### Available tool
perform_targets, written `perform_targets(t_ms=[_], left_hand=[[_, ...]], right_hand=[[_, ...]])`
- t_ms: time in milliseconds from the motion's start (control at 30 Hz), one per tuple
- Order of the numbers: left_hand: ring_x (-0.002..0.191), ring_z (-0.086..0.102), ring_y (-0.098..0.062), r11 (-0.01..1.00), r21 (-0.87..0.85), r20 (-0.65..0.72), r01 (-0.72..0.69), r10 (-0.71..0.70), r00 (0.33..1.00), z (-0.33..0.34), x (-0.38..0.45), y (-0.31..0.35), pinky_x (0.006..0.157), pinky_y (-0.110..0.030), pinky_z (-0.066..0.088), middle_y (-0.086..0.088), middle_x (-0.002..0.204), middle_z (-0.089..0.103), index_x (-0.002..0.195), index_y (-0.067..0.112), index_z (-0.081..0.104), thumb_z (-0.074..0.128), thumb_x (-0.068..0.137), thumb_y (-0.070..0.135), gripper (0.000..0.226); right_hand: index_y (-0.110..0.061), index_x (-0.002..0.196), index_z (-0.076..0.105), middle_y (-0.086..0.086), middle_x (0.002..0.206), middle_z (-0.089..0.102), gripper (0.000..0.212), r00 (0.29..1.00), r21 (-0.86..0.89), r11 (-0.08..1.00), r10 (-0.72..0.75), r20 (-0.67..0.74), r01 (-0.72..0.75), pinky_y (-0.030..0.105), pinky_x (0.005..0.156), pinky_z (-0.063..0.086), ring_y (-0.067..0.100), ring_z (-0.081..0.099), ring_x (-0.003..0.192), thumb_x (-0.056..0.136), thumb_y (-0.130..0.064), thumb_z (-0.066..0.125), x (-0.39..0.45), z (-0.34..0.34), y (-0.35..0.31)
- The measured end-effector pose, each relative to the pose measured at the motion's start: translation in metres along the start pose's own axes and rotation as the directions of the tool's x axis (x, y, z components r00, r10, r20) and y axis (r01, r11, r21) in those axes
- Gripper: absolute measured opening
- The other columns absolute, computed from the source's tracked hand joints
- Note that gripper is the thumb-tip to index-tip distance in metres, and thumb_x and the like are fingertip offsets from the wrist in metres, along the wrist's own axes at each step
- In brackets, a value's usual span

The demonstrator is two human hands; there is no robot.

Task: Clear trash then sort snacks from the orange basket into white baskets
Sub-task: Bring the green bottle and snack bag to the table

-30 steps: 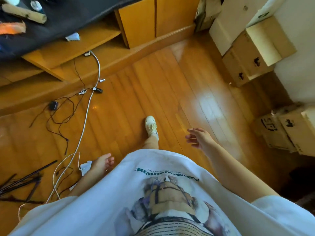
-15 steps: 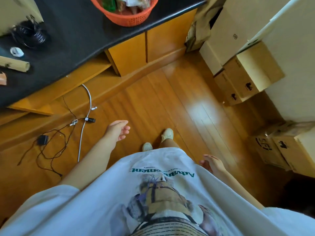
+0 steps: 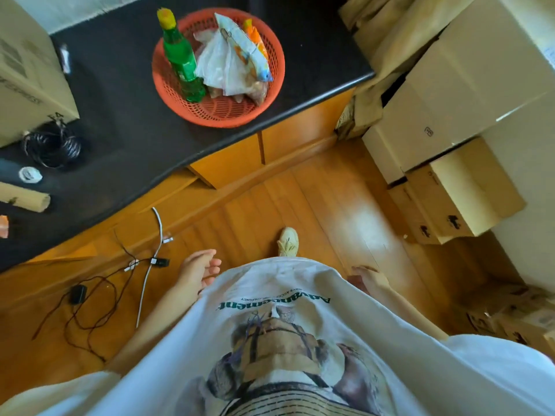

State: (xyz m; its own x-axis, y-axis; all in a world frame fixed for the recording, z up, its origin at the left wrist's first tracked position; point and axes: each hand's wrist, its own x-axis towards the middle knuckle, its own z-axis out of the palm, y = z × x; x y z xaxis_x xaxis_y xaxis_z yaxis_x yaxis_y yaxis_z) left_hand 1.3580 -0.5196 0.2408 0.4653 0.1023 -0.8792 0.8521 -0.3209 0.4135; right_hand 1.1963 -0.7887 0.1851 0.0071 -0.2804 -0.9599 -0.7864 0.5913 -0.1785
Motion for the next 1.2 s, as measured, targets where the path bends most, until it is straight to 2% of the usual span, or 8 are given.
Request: perform_targets(t_ms=[67, 167, 300, 467, 567, 833, 1000, 1200], left_hand=[[0.07, 0.052, -0.013, 1.0, -0.021, -0.009, 0.023, -0.023, 1.0, -0.006, 0.008, 0.019, 0.061, -0.025, 0.039, -0.002, 0.082, 0.059, 0.121, 0.009, 0.054, 0.042, 0.098, 0.016, 0.027], [0.072, 0.05, -0.013, 0.997, -0.05, -0.032, 0.066, -0.067, 0.997, -0.016, 0.022, 0.038, 0.062, -0.024, 0.039, -0.01, 0.103, 0.059, 0.132, 0.004, 0.046, 0.035, 0.1, 0.016, 0.035], [0.069, 0.048, -0.013, 0.969, -0.184, -0.103, 0.163, -0.184, 0.977, -0.028, 0.036, 0.048, 0.063, -0.023, 0.037, -0.011, 0.096, 0.055, 0.106, 0.009, 0.057, 0.039, 0.099, 0.019, 0.022], [0.047, 0.052, -0.008, 0.911, -0.307, -0.075, 0.274, -0.31, 0.948, -0.038, 0.06, 0.078, 0.049, -0.015, 0.043, 0.003, 0.044, 0.056, 0.073, 0.011, 0.047, 0.039, 0.1, 0.017, 0.028], [0.067, 0.052, -0.013, 0.906, -0.344, -0.121, 0.247, -0.303, 0.945, -0.034, 0.08, 0.119, 0.067, -0.026, 0.043, -0.002, 0.072, 0.059, 0.078, 0.014, 0.053, 0.047, 0.096, 0.022, 0.021], [0.084, 0.063, -0.01, 0.935, -0.318, -0.199, -0.157, 0.096, 0.975, -0.006, 0.142, 0.285, 0.066, -0.023, 0.046, 0.0, 0.095, 0.065, 0.097, 0.024, 0.062, 0.054, 0.092, 0.015, 0.013], [0.113, 0.049, -0.009, 0.904, -0.145, -0.071, -0.402, 0.396, 0.915, 0.008, 0.173, 0.349, 0.093, -0.026, 0.04, 0.006, 0.127, 0.048, 0.135, 0.02, 0.04, 0.069, 0.077, 0.001, 0.068], [0.13, 0.042, -0.023, 0.843, -0.006, -0.067, -0.537, 0.536, 0.842, 0.021, 0.197, 0.382, 0.112, -0.036, 0.032, -0.012, 0.139, 0.044, 0.137, 0.007, 0.038, 0.079, 0.062, -0.006, 0.086]], right_hand=[[-0.013, 0.086, 0.057, 0.013, 0.075, 0.06, 0.013, 0.997, -0.071, 0.995, -0.072, 0.007, 0.073, 0.028, 0.057, 0.049, 0.019, 0.063, 0.058, 0.093, -0.011, 0.046, -0.024, -0.003, -0.05], [-0.017, 0.084, 0.053, 0.003, 0.059, 0.057, 0.011, 0.981, -0.179, 0.966, -0.192, -0.008, 0.188, 0.021, 0.052, 0.04, 0.004, 0.052, 0.028, 0.093, -0.013, 0.049, -0.033, 0.009, -0.123], [-0.015, 0.104, 0.054, 0.005, 0.068, 0.056, 0.013, 0.945, -0.236, 0.918, -0.289, 0.151, 0.318, 0.022, 0.057, 0.037, 0.014, 0.054, 0.054, 0.093, -0.014, 0.048, -0.042, 0.057, -0.194], [-0.016, 0.094, 0.053, 0.005, 0.068, 0.055, 0.006, 0.911, -0.257, 0.881, -0.346, 0.223, 0.398, 0.023, 0.054, 0.035, 0.014, 0.051, 0.058, 0.093, -0.015, 0.047, -0.049, 0.104, -0.262], [-0.014, 0.096, 0.054, 0.005, 0.069, 0.057, 0.007, 0.902, -0.273, 0.866, -0.362, 0.234, 0.419, 0.024, 0.053, 0.036, 0.015, 0.053, 0.059, 0.093, -0.015, 0.048, -0.047, 0.128, -0.294], [-0.013, 0.107, 0.061, 0.0, 0.079, 0.059, 0.026, 0.75, -0.455, 0.623, -0.638, 0.174, 0.636, 0.027, 0.066, 0.041, 0.015, 0.054, 0.072, 0.082, -0.008, 0.056, -0.027, 0.2, -0.382], [-0.014, 0.125, 0.048, 0.005, 0.124, 0.049, 0.051, 0.628, -0.589, 0.434, -0.759, 0.169, 0.682, 0.029, 0.084, 0.039, 0.021, 0.051, 0.11, 0.078, -0.02, 0.066, -0.019, 0.247, -0.439], [-0.014, 0.129, 0.044, 0.011, 0.13, 0.047, 0.058, 0.626, -0.696, 0.362, -0.762, 0.162, 0.62, 0.043, 0.1, 0.039, 0.029, 0.046, 0.119, 0.076, -0.025, 0.067, -0.008, 0.276, -0.466]])
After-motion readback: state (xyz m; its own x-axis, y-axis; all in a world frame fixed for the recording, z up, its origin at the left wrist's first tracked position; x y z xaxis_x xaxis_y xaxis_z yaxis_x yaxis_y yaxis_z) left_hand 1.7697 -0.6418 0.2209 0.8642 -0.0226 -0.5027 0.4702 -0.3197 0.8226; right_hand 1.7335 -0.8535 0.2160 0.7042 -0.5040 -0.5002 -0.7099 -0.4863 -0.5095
